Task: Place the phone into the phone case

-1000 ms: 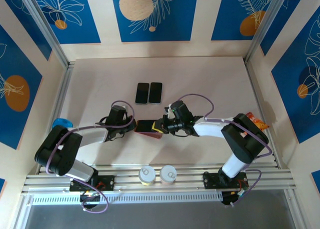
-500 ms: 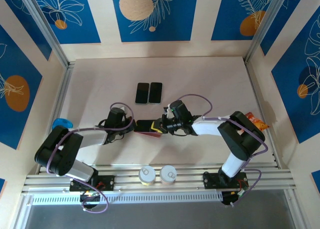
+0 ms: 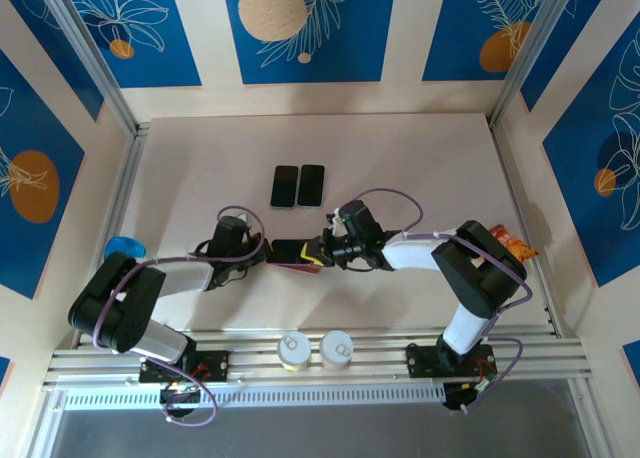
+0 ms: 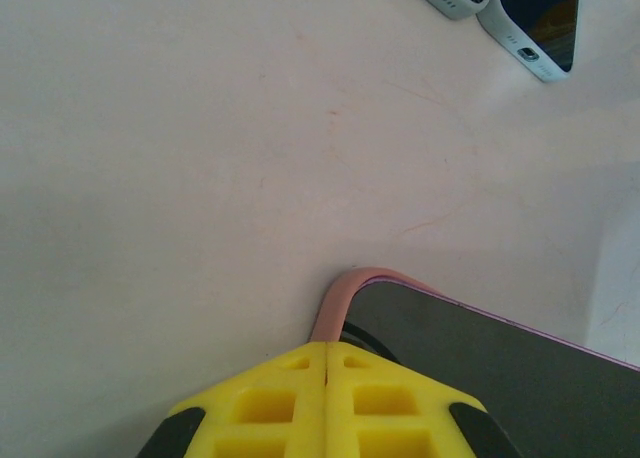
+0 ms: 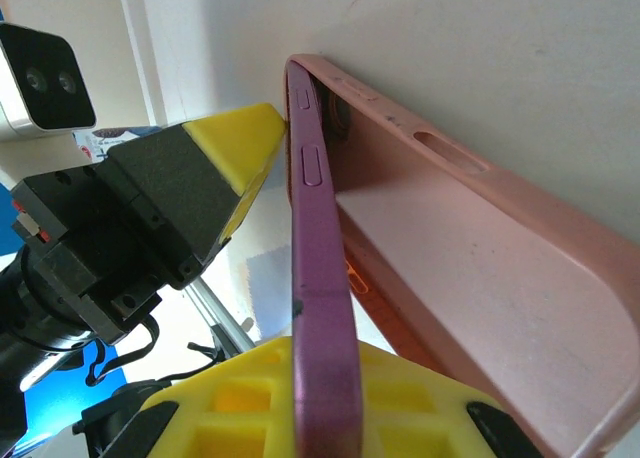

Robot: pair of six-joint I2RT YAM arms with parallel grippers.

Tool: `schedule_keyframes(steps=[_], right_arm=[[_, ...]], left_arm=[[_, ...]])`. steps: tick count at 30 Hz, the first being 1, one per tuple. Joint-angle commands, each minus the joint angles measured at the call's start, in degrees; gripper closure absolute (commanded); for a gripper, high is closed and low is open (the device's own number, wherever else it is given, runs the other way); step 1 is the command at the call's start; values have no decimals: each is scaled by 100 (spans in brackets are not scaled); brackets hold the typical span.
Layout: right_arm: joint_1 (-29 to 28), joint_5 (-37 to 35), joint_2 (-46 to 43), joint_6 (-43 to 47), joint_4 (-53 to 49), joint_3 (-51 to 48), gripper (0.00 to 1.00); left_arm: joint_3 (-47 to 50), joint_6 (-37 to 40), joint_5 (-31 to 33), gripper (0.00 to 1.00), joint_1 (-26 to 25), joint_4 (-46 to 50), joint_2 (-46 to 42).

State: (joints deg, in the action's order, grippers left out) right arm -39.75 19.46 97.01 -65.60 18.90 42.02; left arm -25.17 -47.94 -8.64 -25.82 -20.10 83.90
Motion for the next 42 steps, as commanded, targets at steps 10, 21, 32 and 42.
schedule_keyframes(steps=[10,21,32,42], right_arm=[[-86,-206,168,-31,-389,-78,100],[-82,-132,210,-27,-309,-90,100],[-68,-141,160,-29,-315,-148,100],[-31,-101,195,-23,-360,-116,100]], left_arm=[[294,416,439,100,25,1769,-1290],[314,400,293,100,16,1418,-1044],[-124,510,267,100,16,1144,-374],[-198,538,194,100,15,1023,-53]])
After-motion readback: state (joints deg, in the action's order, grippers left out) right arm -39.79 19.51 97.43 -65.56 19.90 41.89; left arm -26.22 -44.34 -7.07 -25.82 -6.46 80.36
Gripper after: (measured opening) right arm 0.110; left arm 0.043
